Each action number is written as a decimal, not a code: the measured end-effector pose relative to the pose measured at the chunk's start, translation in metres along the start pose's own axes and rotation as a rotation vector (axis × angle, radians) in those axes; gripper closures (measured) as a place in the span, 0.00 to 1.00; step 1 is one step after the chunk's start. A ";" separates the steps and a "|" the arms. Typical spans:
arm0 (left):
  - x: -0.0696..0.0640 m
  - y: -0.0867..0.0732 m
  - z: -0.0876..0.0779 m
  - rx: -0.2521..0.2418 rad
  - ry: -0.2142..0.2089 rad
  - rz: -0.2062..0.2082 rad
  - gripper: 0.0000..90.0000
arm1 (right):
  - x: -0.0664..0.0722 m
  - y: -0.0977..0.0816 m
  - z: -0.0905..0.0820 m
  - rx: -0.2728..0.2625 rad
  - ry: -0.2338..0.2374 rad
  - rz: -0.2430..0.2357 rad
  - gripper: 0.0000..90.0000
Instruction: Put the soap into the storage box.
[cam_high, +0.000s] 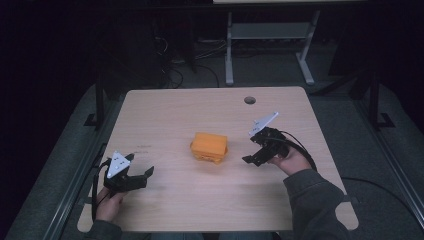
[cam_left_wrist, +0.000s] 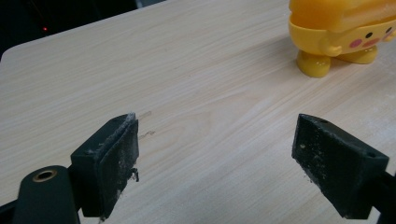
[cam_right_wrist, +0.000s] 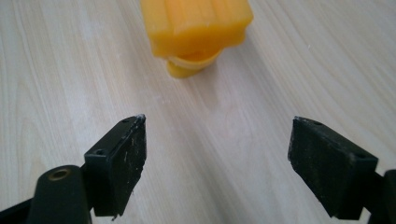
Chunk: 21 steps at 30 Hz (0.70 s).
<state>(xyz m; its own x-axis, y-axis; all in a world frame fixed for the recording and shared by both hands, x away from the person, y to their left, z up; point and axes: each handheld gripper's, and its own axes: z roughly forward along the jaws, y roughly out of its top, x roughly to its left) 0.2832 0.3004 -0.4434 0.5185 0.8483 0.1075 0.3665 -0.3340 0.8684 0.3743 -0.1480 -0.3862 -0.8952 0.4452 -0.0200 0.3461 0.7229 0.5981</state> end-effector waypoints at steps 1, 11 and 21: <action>-0.001 0.000 0.001 -0.001 -0.002 0.000 0.16 | 0.000 -0.002 0.000 0.010 0.002 0.004 0.21; -0.002 0.000 0.002 0.010 -0.003 0.012 0.16 | 0.000 -0.017 -0.004 -0.006 -0.002 0.025 0.21; -0.004 -0.001 0.003 0.012 -0.001 0.014 0.16 | 0.002 -0.037 -0.008 -0.008 -0.006 0.066 0.21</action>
<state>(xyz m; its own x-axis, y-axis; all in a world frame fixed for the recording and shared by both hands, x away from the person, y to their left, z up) 0.2834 0.2963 -0.4458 0.5246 0.8430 0.1192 0.3686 -0.3511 0.8607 0.3570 -0.1784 -0.4020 -0.8688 0.4949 0.0149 0.4021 0.6877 0.6044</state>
